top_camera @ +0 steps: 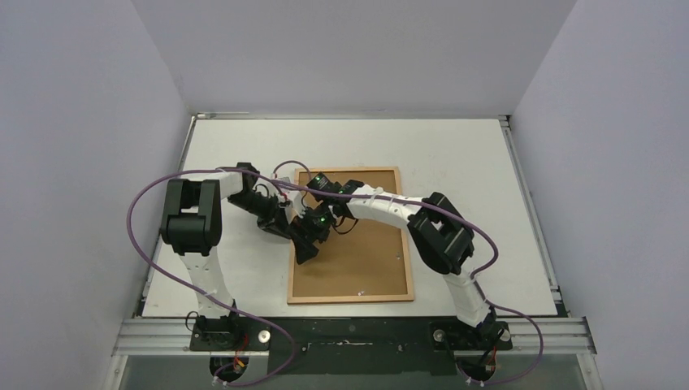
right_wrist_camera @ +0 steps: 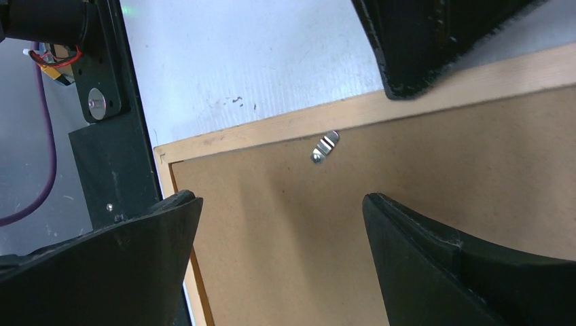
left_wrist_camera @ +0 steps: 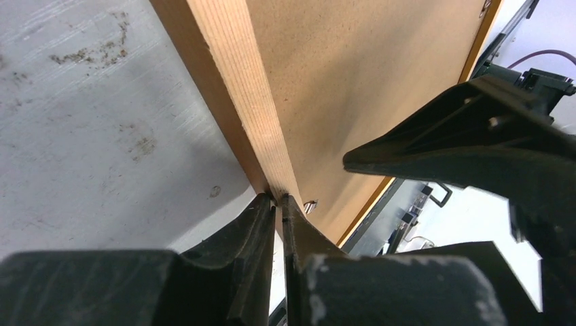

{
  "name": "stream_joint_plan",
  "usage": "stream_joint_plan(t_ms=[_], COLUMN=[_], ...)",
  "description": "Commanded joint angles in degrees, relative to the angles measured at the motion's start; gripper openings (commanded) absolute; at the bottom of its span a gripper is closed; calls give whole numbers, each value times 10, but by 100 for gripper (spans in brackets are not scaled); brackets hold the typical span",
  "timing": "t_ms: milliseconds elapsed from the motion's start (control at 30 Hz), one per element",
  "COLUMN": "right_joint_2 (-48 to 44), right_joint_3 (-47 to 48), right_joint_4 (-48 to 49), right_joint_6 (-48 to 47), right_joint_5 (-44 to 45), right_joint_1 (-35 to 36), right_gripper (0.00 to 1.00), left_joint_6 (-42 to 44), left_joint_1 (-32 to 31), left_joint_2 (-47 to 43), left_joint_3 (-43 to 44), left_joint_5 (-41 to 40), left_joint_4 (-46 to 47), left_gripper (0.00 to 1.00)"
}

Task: Put the photo into the frame
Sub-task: Install the photo frame at the center of the board.

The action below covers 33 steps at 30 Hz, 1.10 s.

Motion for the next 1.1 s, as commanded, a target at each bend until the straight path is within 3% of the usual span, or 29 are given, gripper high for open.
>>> stream_joint_plan(t_ms=[0, 733, 1067], right_joint_2=[22, 38, 46], right_joint_3=[43, 31, 42], right_joint_4=[-11, 63, 17], right_joint_6=[-28, 16, -4], right_joint_5=[-28, 15, -11], right_joint_1=[21, 28, 33], right_gripper=[92, 87, 87], left_joint_6=[-8, -19, -23], left_joint_1=[-1, -1, -1], left_joint_2=[11, 16, 14], left_joint_3=[12, -2, -1], left_joint_5=[-19, -21, -23], left_joint_4=[35, 45, 48], left_gripper=[6, 1, 0])
